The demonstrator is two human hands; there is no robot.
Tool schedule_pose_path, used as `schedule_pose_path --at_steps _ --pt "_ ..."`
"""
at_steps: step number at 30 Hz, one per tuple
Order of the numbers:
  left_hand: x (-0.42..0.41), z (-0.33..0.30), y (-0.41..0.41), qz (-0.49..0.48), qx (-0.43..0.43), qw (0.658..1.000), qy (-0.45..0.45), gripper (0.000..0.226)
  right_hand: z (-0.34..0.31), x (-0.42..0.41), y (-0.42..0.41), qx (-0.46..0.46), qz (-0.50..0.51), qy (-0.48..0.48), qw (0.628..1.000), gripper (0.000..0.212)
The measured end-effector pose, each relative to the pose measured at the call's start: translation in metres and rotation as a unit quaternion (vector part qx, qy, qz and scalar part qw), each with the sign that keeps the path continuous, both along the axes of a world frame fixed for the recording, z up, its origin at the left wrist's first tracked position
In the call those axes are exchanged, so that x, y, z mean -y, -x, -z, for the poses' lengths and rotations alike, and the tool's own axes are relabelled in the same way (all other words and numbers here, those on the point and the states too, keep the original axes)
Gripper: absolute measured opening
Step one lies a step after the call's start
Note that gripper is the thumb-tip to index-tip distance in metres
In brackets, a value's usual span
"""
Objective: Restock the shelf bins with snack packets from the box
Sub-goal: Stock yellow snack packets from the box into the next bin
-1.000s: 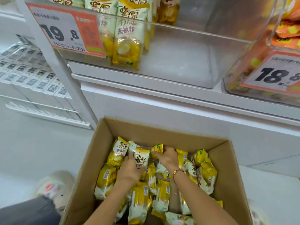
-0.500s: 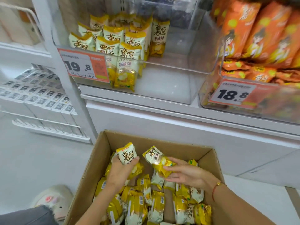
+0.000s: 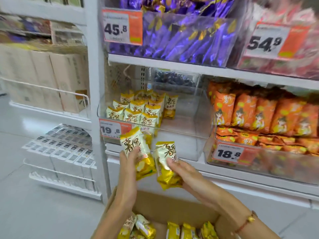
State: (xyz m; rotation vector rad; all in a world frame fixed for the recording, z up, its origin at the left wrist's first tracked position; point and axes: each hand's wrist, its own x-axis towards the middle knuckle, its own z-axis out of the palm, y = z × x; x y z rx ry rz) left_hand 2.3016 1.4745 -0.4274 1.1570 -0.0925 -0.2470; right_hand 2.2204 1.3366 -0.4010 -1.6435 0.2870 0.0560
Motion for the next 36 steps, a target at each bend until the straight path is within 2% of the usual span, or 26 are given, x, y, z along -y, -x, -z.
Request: schedule_pose_path --at_steps 3,7,9,11,14,15,18,21,25,27,29,31,33,35,36 --pt "0.0 -0.047 -0.016 -0.007 0.082 0.996 0.018 0.065 -0.043 0.001 -0.006 0.085 0.07 0.029 0.994 0.054" --pt "0.005 -0.083 -0.04 -0.043 0.169 0.984 -0.02 0.031 -0.086 0.008 -0.025 0.168 0.165 0.074 0.969 0.031" --pt "0.012 -0.089 -0.056 -0.055 0.197 0.977 -0.064 0.033 -0.099 0.013 -0.046 0.183 0.186 0.127 0.957 0.033" --pt "0.018 -0.091 -0.069 -0.059 0.226 0.964 -0.125 0.047 -0.102 0.023 -0.073 0.168 0.202 0.184 0.947 0.036" --pt "0.02 -0.09 -0.083 -0.063 0.252 0.952 -0.163 0.049 -0.1 0.051 -0.118 0.081 0.27 0.321 0.904 0.045" --pt "0.018 -0.087 -0.087 -0.061 0.251 0.952 -0.164 0.05 -0.098 0.062 -0.132 0.068 0.299 0.33 0.893 0.048" --pt "0.014 -0.079 -0.099 -0.043 0.23 0.964 -0.125 0.051 -0.089 0.088 -0.17 0.053 0.337 0.298 0.892 0.049" --pt "0.011 -0.08 -0.106 -0.007 0.204 0.977 -0.061 0.04 -0.077 0.101 -0.199 0.037 0.317 0.27 0.909 0.036" --pt "0.009 -0.08 -0.109 0.023 0.197 0.979 -0.044 0.024 -0.054 0.11 -0.217 0.017 0.286 0.291 0.913 0.032" --pt "0.006 -0.082 -0.108 0.025 0.187 0.981 -0.04 0.02 -0.046 0.112 -0.217 0.018 0.27 0.301 0.915 0.046" --pt "0.004 -0.084 -0.109 0.025 0.178 0.983 -0.04 0.023 -0.042 0.114 -0.217 0.011 0.255 0.295 0.921 0.07" --pt "0.005 -0.085 -0.109 0.024 0.173 0.984 -0.035 0.027 -0.041 0.115 -0.217 0.002 0.26 0.258 0.931 0.082" --pt "0.007 -0.086 -0.109 0.017 0.172 0.984 -0.035 0.025 -0.042 0.115 -0.217 0.01 0.277 0.227 0.934 0.071" --pt "0.008 -0.086 -0.106 0.01 0.174 0.984 -0.043 0.022 -0.041 0.115 -0.216 0.018 0.286 0.249 0.925 0.033" --pt "0.008 -0.086 -0.106 0.009 0.174 0.984 -0.047 0.021 -0.04 0.115 -0.216 0.02 0.286 0.269 0.919 0.026"
